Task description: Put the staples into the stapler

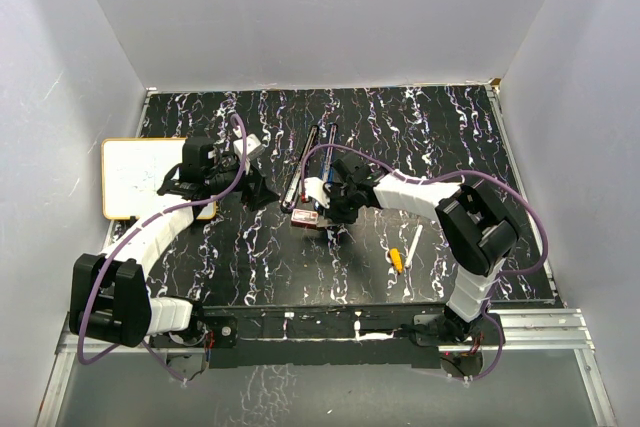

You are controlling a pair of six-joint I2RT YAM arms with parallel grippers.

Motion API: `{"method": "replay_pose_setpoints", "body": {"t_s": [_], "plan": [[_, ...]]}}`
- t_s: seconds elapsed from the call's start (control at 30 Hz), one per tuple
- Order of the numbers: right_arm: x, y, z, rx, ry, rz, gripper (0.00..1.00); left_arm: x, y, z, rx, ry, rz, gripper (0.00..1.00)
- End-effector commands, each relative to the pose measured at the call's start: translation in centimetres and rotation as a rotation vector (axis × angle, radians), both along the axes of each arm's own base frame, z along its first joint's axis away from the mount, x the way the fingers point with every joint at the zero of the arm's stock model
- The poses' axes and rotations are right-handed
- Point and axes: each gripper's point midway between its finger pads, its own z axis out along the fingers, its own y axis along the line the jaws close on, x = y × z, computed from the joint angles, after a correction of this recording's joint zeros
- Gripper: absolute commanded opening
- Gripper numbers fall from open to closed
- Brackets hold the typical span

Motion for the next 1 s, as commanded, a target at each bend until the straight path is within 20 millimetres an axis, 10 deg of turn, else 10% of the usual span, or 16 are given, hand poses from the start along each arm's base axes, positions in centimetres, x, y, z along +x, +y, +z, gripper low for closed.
{"method": "replay_pose_setpoints", "body": {"t_s": [0.0,0.7,0.97], "plan": [[0.1,-0.6,0.0,-0.005,-0.024,-0.019,0.17,-0.1,-0.2,1.7,-0.029,-0.041,-0.02,0.7],[-0.1,0.8,3.5,0.074,-0.029,0.01,0.08,-0.3,-0.1,1.6,-0.027,-0.05,-0.023,0.7],[1.2,0.1,2.6,0.022,-0.056,-0.036,0.27,-0.4,-0.1,1.7,-0.026,-0.052,-0.026,0.7]]}}
